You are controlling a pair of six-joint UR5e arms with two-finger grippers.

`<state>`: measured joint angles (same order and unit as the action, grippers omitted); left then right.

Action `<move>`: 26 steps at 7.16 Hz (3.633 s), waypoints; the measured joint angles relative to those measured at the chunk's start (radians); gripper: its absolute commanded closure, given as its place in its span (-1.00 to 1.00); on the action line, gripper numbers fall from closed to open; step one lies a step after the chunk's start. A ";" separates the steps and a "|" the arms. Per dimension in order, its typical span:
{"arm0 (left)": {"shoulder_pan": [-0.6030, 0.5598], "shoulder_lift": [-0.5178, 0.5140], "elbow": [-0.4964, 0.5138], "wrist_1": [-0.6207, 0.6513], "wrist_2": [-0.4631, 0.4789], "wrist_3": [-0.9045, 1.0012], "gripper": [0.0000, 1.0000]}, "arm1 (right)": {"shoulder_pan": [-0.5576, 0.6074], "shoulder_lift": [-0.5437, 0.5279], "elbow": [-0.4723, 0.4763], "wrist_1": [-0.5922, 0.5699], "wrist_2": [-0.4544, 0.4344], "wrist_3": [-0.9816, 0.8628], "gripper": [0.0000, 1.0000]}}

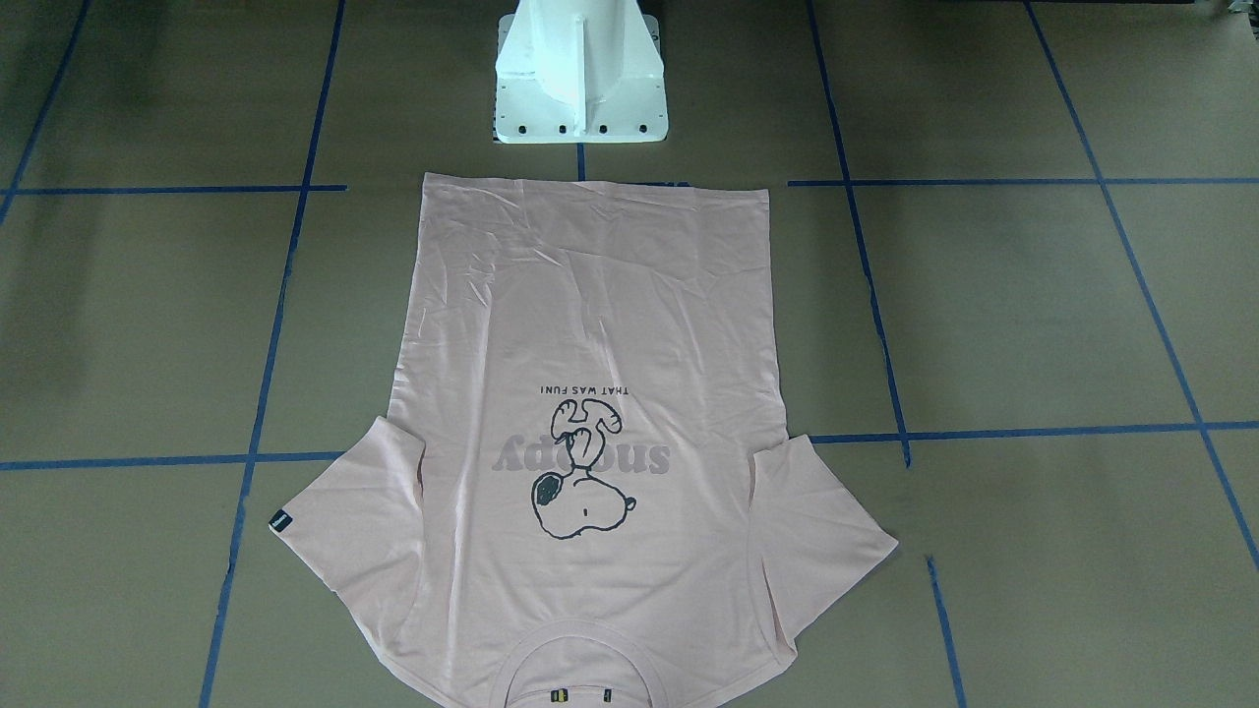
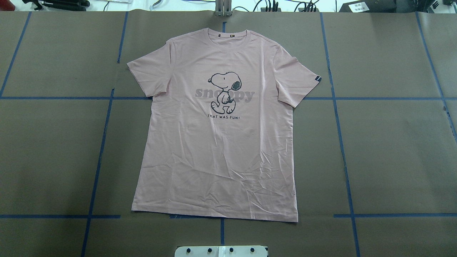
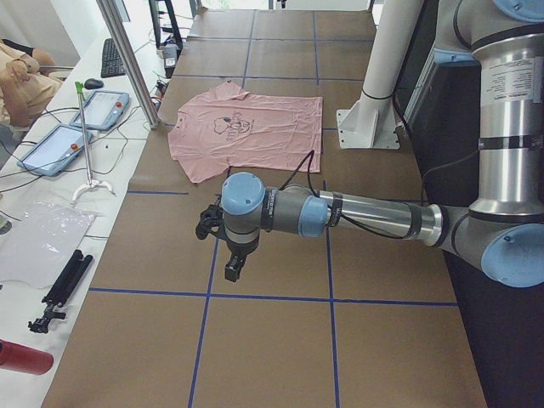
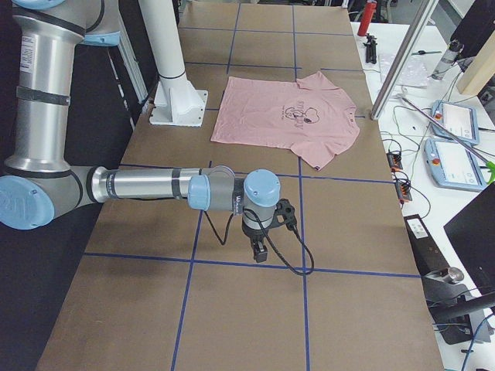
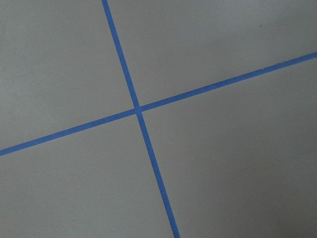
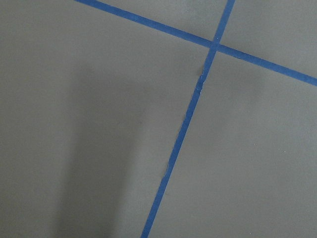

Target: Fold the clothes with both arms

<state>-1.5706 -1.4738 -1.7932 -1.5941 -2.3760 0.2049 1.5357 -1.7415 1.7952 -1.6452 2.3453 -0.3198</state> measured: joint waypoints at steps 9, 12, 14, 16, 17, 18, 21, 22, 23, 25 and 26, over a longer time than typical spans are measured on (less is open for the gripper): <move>0.016 0.024 -0.063 -0.026 -0.133 -0.117 -1.00 | -0.115 0.208 -0.194 0.290 0.120 0.533 -0.99; 0.029 0.023 -0.064 -0.026 -0.158 -0.125 -1.00 | -0.461 0.428 -0.276 0.546 -0.167 1.174 -0.93; 0.030 0.023 -0.064 -0.026 -0.160 -0.128 -1.00 | -0.603 0.596 -0.402 0.608 -0.319 1.446 -0.77; 0.030 0.024 -0.065 -0.026 -0.170 -0.132 -1.00 | -0.642 0.683 -0.490 0.619 -0.372 1.593 -0.67; 0.030 0.025 -0.066 -0.026 -0.180 -0.132 -1.00 | -0.650 0.720 -0.538 0.621 -0.401 1.624 -0.66; 0.030 0.025 -0.066 -0.026 -0.185 -0.133 -1.00 | -0.653 0.736 -0.562 0.620 -0.424 1.636 -0.62; 0.030 0.026 -0.066 -0.026 -0.188 -0.135 -1.00 | -0.664 0.732 -0.582 0.619 -0.468 1.640 -0.43; 0.030 0.026 -0.066 -0.026 -0.188 -0.136 -1.00 | -0.671 0.732 -0.583 0.619 -0.473 1.641 -0.05; 0.030 0.026 -0.066 -0.026 -0.187 -0.136 -1.00 | -0.676 0.731 -0.584 0.618 -0.479 1.642 0.99; 0.030 0.026 -0.066 -0.026 -0.188 -0.136 -1.00 | -0.677 0.731 -0.591 0.616 -0.490 1.642 1.00; 0.030 0.027 -0.067 -0.026 -0.189 -0.136 -1.00 | -0.678 0.732 -0.593 0.617 -0.492 1.639 1.00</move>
<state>-1.5403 -1.4471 -1.8602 -1.6199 -2.5646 0.0690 0.8577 -1.0098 1.2026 -1.0284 1.8537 1.3195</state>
